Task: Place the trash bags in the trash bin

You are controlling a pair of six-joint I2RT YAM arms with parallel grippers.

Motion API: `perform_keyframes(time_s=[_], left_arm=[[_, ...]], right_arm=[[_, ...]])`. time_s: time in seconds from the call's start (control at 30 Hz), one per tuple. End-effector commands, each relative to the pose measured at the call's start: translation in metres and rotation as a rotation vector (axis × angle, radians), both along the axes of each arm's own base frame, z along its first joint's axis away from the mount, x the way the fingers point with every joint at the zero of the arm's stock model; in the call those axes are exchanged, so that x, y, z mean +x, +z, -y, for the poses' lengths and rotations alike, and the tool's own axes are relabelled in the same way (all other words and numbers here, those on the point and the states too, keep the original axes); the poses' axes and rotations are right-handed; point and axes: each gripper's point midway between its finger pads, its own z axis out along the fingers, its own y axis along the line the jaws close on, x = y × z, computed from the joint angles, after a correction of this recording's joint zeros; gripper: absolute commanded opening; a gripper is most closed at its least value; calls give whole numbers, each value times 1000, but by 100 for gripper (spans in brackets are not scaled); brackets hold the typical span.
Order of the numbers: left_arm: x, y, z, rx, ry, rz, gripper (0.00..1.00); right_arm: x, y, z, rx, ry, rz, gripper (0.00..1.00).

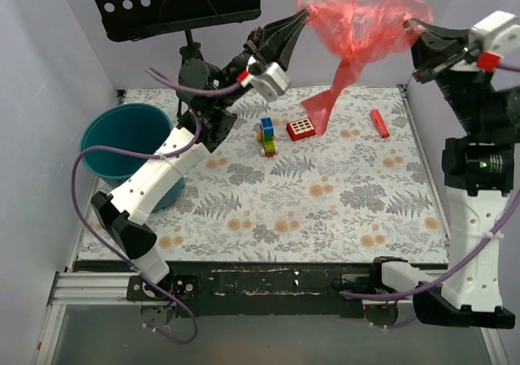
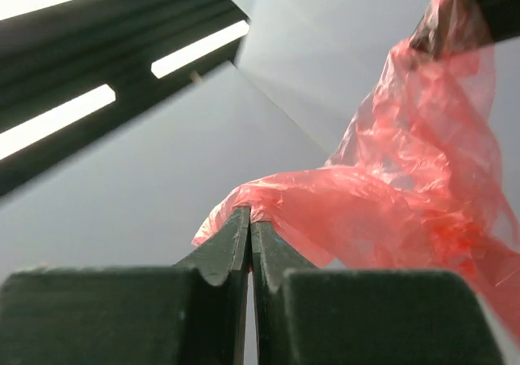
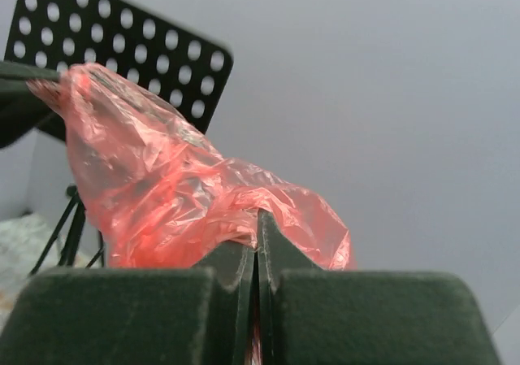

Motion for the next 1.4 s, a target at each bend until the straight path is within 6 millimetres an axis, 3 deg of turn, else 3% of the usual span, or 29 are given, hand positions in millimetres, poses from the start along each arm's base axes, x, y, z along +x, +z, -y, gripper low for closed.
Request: perform_keyframes(time_s=[0.0,0.07,0.13,0.17,0.2,0.27,0.3,0.33,0.37,0.4,0.43,0.47,0.5,0.53,0.57,0.63,0.7,0.77,0.9,1.03,1.23,1.37], left_arm=[[-59,71,-15,-124,216,648,0],[-80,86,-11,-169,282,849,0],[-110,121,-18,-272,318,993,0],[-120,134,-20,-306,306,1040,0],[-119,132,-10,-282,253,1036,0],[-70,104,13,-208,238,897,0],[-12,78,25,-143,288,688,0],[55,41,31,-100,357,416,0],[117,-3,28,-63,442,151,0],[167,-52,20,-49,525,-140,0],[193,-108,22,26,512,-414,0],[199,-179,23,195,452,-665,0],[178,-232,34,329,339,-817,0],[147,-282,39,504,266,-919,0],[106,-324,41,675,181,-993,0],[40,-368,31,819,14,-1157,0],[-5,-390,16,846,-60,-1286,0],[-30,-396,2,791,-58,-1374,0],[-40,-393,-5,661,-27,-1527,0],[-30,-393,-6,599,36,-1589,0],[3,-378,-4,474,106,-1625,0],[38,-392,-24,336,229,-1735,0]], right_arm=[[-68,80,13,-3,-87,406,1],[-91,94,17,4,-115,502,1],[-113,117,26,41,-155,603,1],[-113,132,33,83,-185,635,1],[-111,151,45,156,-220,667,1],[-74,173,68,260,-318,666,1],[-31,168,79,264,-396,614,1],[19,151,93,240,-494,520,1],[95,95,106,144,-566,277,1],[152,19,113,39,-578,4,1],[185,-61,123,9,-569,-273,1],[193,-151,122,-28,-493,-537,1],[177,-232,109,-64,-393,-777,1],[147,-292,99,-84,-339,-945,1],[113,-337,84,-109,-259,-1047,1],[32,-403,50,-123,-77,-1193,1],[-17,-406,29,-103,26,-1207,1],[-44,-387,15,-79,90,-1144,1],[-49,-352,19,1,4,-1019,1],[-39,-358,29,63,-74,-1109,1],[-19,-373,38,137,-139,-1255,1],[3,-400,56,192,-271,-1367,1]])
